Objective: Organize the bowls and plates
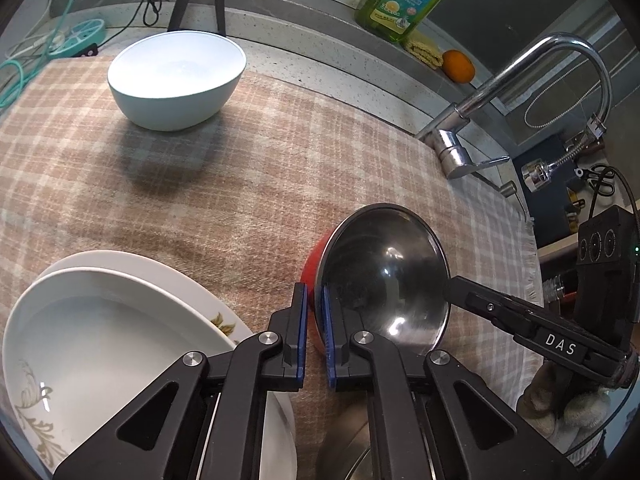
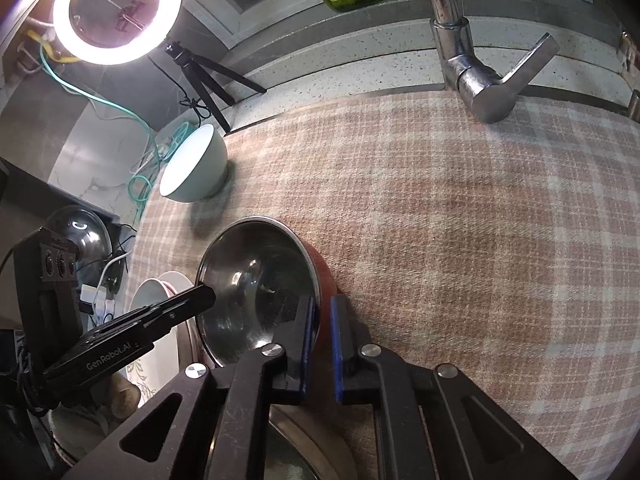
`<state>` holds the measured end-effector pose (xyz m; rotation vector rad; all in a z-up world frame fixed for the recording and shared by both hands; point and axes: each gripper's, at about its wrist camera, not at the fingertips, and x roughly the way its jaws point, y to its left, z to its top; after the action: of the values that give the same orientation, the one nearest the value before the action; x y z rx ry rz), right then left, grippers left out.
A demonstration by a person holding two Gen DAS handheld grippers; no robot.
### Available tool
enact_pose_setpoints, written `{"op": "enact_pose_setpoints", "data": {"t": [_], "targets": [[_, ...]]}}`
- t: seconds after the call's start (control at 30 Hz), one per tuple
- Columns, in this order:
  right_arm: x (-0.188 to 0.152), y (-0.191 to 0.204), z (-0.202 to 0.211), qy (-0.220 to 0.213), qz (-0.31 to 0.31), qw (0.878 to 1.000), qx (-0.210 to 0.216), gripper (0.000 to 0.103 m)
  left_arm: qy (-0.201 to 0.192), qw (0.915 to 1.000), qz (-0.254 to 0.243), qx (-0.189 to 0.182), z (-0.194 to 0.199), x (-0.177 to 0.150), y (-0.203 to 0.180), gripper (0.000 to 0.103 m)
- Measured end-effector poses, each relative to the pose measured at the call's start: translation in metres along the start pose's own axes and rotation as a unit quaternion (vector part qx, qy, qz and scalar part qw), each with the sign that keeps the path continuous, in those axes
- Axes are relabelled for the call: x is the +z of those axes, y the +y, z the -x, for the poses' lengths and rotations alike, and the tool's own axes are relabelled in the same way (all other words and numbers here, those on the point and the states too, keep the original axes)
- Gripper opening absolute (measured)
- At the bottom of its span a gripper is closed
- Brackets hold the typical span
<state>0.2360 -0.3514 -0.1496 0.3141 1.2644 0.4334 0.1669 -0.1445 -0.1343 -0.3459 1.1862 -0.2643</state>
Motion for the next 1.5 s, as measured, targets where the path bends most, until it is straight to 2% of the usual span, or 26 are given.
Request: {"op": "enact_pose_setpoints", "data": {"t": [0.53,0.93,1.5], "targets": [[0.003,0.005,0.008,-0.025,-0.015,1.0,-0.003,0.004,-0.006,0.9999,-0.012,-0.002,0.008,0.003,-0.004,0.006],[0.008,0.016,0.038,-0.062,-0.024,0.998,0.005,0.004,-0.043,0.9982,-0.04,-0.011,0.039,0.014,-0.02,0.006],[-0.031,0.042,0.095,-0.112,-0.03,0.993,-0.006,0.004,-0.057,0.994,-0.085,-0.041,0.081,-0.012,-0.038,0.006]]}}
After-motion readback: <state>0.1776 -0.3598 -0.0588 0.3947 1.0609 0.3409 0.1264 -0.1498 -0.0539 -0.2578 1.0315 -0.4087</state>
